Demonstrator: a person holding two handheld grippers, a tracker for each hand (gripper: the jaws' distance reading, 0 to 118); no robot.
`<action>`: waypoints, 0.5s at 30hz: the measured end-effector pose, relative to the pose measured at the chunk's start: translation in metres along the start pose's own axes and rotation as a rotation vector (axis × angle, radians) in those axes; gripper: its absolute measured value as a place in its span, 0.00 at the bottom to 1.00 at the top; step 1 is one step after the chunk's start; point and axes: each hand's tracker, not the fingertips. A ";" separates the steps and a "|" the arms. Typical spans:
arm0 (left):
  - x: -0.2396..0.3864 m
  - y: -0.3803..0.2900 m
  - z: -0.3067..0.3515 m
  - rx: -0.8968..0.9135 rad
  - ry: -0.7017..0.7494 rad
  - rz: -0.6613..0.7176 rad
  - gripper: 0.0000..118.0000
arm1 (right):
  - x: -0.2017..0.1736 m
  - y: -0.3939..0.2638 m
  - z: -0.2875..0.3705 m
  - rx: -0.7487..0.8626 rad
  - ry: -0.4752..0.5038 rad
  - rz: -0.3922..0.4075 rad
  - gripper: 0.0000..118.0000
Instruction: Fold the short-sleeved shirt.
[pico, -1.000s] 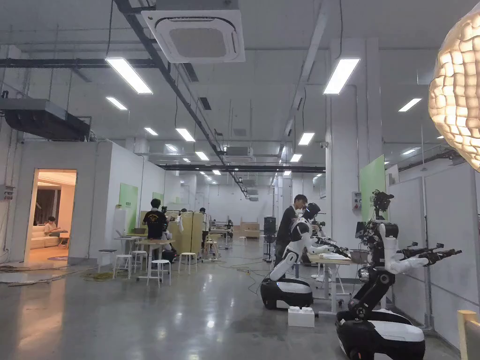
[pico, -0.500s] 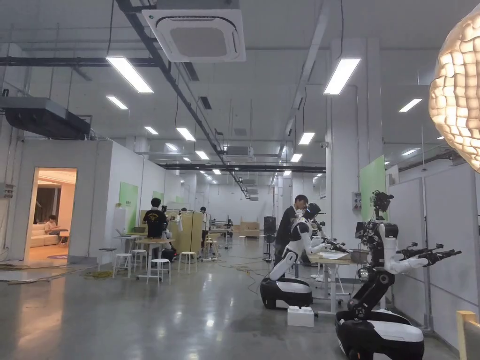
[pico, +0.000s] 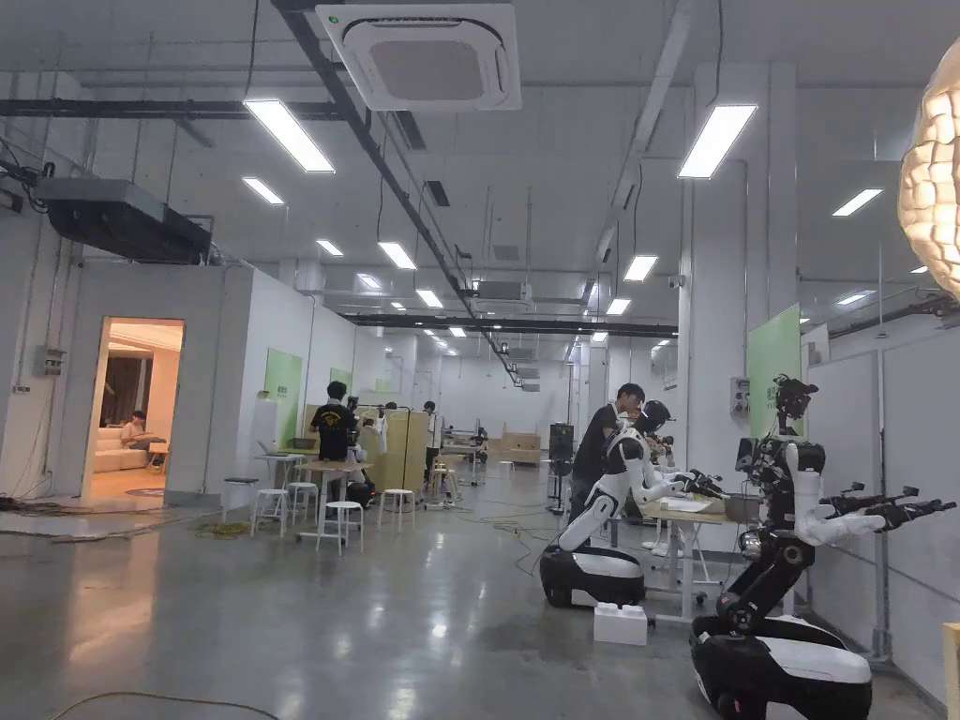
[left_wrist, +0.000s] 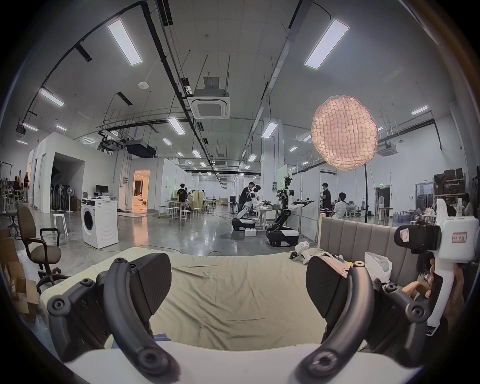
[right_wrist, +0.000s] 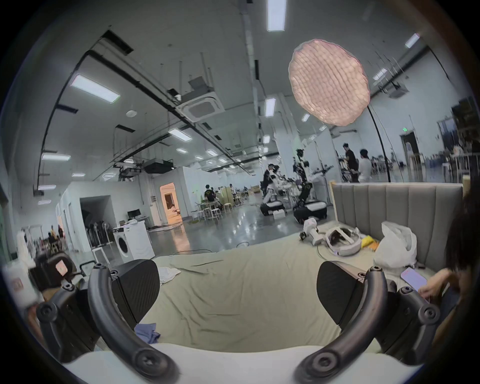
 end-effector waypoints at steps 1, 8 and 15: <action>0.000 0.000 0.000 -0.001 -0.002 0.001 0.92 | -0.002 0.002 -0.001 -0.030 -0.018 -0.020 1.00; -0.003 0.003 0.001 -0.004 -0.006 0.028 0.92 | -0.005 0.013 -0.007 -0.173 -0.133 -0.007 1.00; -0.007 0.009 0.005 0.017 -0.034 0.120 0.93 | 0.005 0.017 -0.007 -0.218 -0.078 -0.231 1.00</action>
